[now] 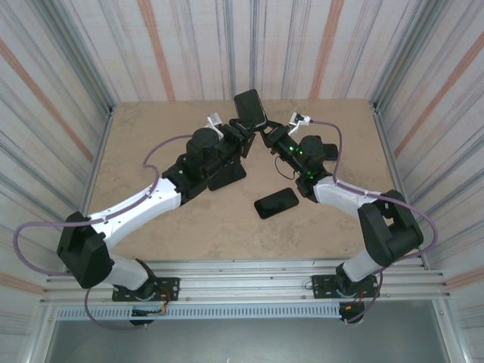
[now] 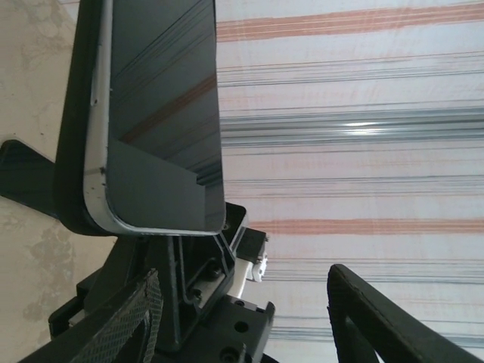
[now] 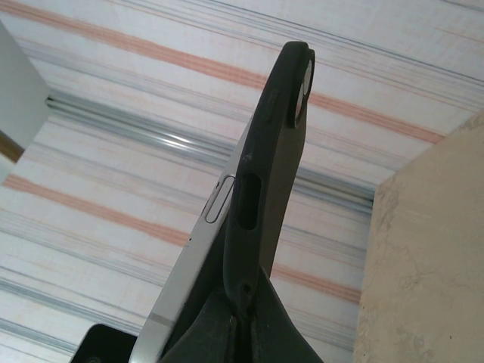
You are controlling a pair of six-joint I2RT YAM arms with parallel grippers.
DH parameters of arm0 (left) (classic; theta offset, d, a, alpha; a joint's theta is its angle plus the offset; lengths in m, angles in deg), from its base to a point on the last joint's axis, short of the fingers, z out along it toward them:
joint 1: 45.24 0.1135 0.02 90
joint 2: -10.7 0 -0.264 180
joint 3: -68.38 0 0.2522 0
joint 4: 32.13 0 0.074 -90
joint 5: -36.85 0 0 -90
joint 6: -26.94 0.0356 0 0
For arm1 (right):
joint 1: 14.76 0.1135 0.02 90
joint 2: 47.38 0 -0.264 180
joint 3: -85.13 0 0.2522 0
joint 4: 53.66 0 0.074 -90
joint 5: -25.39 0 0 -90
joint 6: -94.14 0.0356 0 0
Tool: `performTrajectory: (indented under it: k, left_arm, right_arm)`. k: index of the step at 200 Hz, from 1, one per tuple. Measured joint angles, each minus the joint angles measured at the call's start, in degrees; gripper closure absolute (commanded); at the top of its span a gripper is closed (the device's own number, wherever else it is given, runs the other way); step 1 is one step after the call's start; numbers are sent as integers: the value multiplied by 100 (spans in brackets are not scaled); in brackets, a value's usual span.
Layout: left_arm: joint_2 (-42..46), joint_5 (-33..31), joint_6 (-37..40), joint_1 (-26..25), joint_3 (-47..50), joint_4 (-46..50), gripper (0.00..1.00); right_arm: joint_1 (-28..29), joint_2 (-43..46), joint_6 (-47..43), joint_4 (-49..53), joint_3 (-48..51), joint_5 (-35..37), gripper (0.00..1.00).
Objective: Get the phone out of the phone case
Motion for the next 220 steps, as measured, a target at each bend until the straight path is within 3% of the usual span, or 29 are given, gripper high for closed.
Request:
performTrajectory:
  k: [220]
  left_arm:
    - [-476,72,-516,111,-13,-407,43]
  right_arm:
    - [52,9,-153,-212,271,278,100]
